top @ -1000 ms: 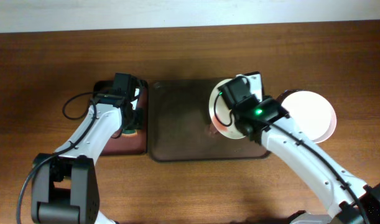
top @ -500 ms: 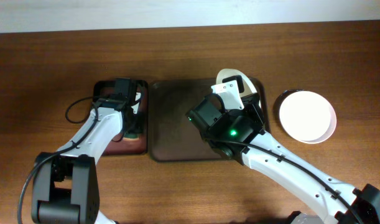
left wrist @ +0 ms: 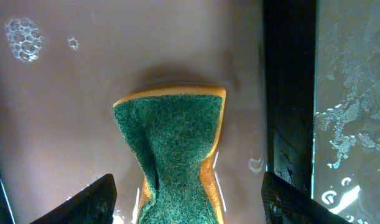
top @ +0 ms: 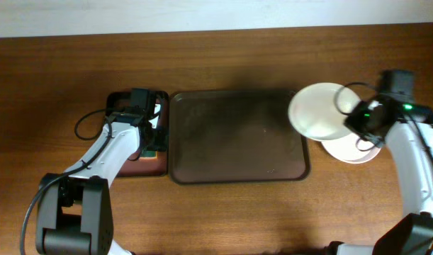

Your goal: Clean dirty plates on tray and stack at the side

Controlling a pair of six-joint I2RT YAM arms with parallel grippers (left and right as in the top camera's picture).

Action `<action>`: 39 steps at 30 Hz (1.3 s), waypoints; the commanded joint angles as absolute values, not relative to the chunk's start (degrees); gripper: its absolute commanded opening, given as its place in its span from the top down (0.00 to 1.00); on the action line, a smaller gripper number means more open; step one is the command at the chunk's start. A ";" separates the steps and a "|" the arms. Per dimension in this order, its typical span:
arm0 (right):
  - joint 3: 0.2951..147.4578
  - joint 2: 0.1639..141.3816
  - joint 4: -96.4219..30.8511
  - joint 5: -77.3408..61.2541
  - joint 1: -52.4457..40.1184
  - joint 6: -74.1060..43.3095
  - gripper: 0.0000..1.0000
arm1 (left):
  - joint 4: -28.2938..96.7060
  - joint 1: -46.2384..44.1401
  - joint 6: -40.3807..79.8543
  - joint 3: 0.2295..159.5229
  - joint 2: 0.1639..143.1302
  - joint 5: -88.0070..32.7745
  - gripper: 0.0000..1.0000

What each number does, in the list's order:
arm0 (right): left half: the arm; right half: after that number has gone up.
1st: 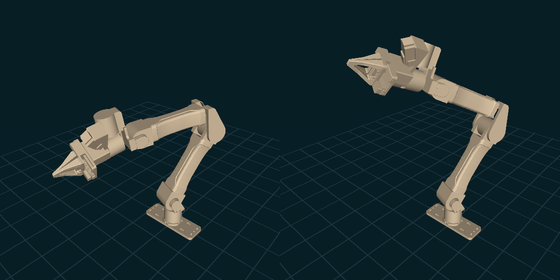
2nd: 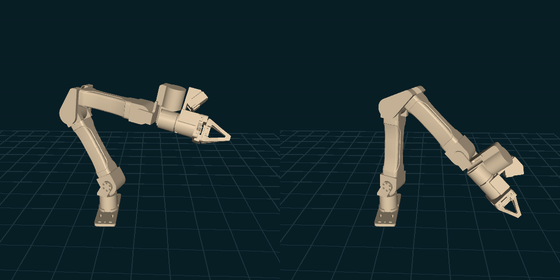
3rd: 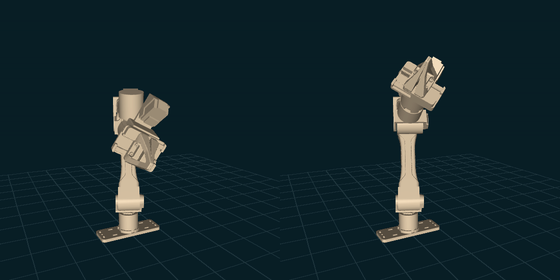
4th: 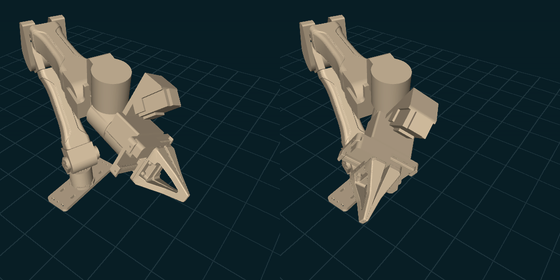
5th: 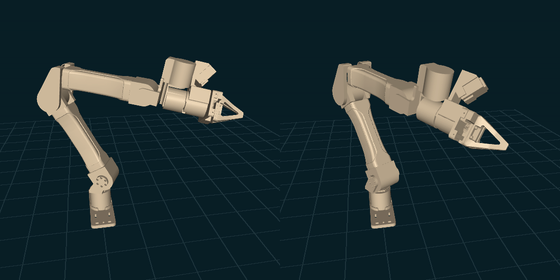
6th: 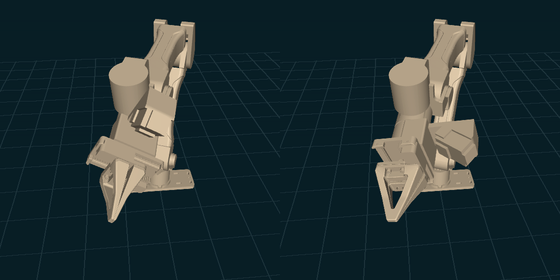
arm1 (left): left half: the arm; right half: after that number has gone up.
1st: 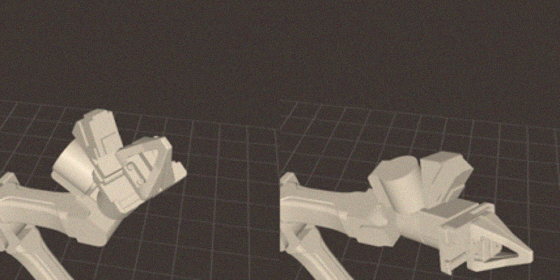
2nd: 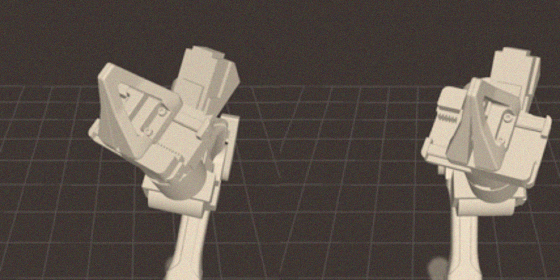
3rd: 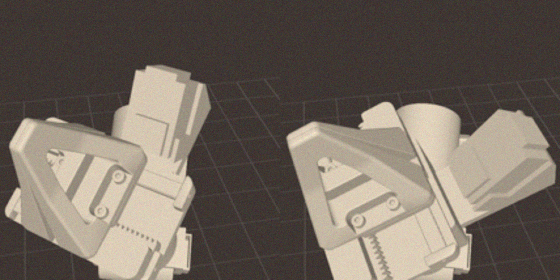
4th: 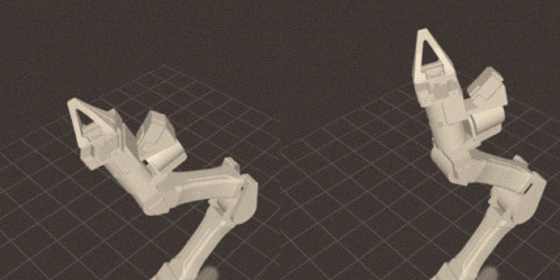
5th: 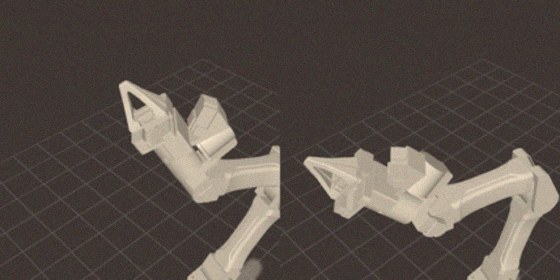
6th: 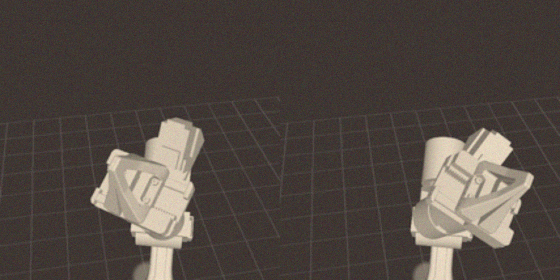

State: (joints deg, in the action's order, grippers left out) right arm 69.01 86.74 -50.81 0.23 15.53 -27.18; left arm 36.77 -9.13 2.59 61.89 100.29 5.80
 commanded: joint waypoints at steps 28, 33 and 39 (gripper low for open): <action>62.28 65.78 -62.37 -8.91 -0.10 -4.89 0.01 | 59.40 -3.01 14.94 54.17 65.93 0.58 0.00; 56.21 40.86 -62.43 -7.90 -0.10 -4.71 0.01 | 53.39 -2.98 14.74 43.83 34.61 0.36 0.00; 56.18 39.33 -62.41 -7.90 -0.10 -4.71 0.01 | 53.63 -2.98 14.74 43.83 30.24 0.36 0.01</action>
State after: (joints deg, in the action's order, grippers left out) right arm 56.64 38.70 -62.57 -8.80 -0.05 -4.93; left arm 53.54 -3.20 14.44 44.07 30.52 0.78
